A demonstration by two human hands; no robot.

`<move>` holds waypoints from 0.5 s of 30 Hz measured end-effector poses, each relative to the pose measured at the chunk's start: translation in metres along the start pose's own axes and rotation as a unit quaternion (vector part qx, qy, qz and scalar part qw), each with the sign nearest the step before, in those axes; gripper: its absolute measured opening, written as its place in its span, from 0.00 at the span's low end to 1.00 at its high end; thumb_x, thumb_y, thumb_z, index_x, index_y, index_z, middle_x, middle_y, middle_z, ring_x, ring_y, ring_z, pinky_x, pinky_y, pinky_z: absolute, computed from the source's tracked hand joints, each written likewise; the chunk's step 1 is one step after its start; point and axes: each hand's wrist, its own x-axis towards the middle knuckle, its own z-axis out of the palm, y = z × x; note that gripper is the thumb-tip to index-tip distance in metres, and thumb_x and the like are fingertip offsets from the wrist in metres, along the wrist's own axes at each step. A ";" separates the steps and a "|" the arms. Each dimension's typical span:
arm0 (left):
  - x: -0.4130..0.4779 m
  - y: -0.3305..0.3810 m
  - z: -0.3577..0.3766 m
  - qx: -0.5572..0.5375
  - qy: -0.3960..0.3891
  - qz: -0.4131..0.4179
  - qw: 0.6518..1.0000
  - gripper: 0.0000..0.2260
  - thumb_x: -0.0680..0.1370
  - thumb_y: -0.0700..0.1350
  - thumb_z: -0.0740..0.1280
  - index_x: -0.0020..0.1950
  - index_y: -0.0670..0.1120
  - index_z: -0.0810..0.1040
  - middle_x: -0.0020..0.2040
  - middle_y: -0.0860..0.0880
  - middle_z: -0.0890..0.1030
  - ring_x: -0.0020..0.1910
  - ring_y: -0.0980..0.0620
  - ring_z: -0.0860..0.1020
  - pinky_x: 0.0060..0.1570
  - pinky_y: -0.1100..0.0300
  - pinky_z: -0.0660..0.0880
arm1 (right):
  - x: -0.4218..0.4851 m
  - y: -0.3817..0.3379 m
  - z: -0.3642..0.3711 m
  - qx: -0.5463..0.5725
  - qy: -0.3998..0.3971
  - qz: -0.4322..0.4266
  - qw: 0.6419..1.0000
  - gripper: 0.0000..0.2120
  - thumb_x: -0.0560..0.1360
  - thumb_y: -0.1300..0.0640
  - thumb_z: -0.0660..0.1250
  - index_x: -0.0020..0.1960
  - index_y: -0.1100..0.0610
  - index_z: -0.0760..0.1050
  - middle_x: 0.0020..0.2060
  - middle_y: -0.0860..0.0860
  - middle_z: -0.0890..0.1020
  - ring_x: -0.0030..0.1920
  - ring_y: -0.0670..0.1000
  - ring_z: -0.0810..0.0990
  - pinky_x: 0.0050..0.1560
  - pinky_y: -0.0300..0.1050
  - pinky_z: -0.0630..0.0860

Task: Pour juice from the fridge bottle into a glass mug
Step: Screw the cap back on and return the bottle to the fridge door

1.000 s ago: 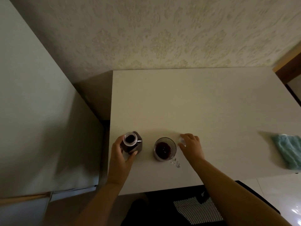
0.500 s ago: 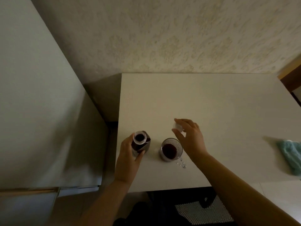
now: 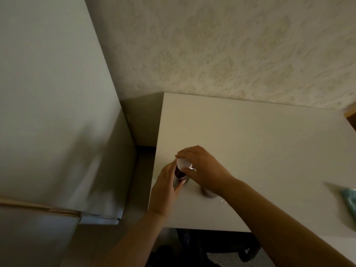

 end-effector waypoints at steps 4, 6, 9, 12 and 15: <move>0.000 0.000 0.000 -0.003 -0.002 0.000 1.000 0.29 0.74 0.48 0.70 0.71 0.46 0.64 0.64 0.47 0.74 0.62 0.52 0.74 0.56 0.59 0.77 | -0.003 0.002 -0.004 0.011 -0.014 0.020 1.000 0.19 0.76 0.56 0.64 0.66 0.51 0.71 0.65 0.48 0.74 0.66 0.47 0.68 0.65 0.39 0.61; 0.000 -0.001 0.001 -0.006 -0.007 -0.003 1.000 0.28 0.74 0.49 0.70 0.71 0.46 0.64 0.64 0.47 0.74 0.62 0.53 0.74 0.56 0.58 0.77 | -0.003 0.001 -0.005 0.012 -0.029 0.019 0.999 0.19 0.76 0.56 0.64 0.67 0.51 0.71 0.66 0.48 0.74 0.66 0.48 0.68 0.66 0.40 0.62; 0.000 -0.002 0.001 0.000 -0.012 -0.005 1.000 0.28 0.74 0.49 0.70 0.71 0.46 0.64 0.64 0.47 0.74 0.63 0.53 0.73 0.57 0.58 0.76 | 0.000 0.002 -0.007 -0.008 -0.054 0.018 0.998 0.19 0.77 0.56 0.63 0.68 0.52 0.70 0.66 0.48 0.73 0.66 0.48 0.68 0.66 0.41 0.62; 0.000 -0.002 0.001 0.005 -0.012 -0.008 1.000 0.29 0.74 0.49 0.70 0.72 0.46 0.64 0.64 0.47 0.74 0.62 0.52 0.74 0.57 0.59 0.76 | 0.003 0.002 -0.008 -0.048 -0.060 0.029 0.997 0.20 0.76 0.52 0.64 0.68 0.50 0.69 0.66 0.47 0.73 0.65 0.48 0.68 0.65 0.40 0.62; 0.001 -0.002 0.000 0.011 -0.013 -0.013 1.000 0.29 0.75 0.50 0.69 0.72 0.47 0.63 0.64 0.48 0.74 0.61 0.53 0.74 0.56 0.60 0.76 | 0.008 -0.005 -0.010 -0.091 -0.052 0.053 0.993 0.20 0.75 0.47 0.64 0.66 0.50 0.71 0.62 0.49 0.76 0.61 0.50 0.71 0.61 0.42 0.66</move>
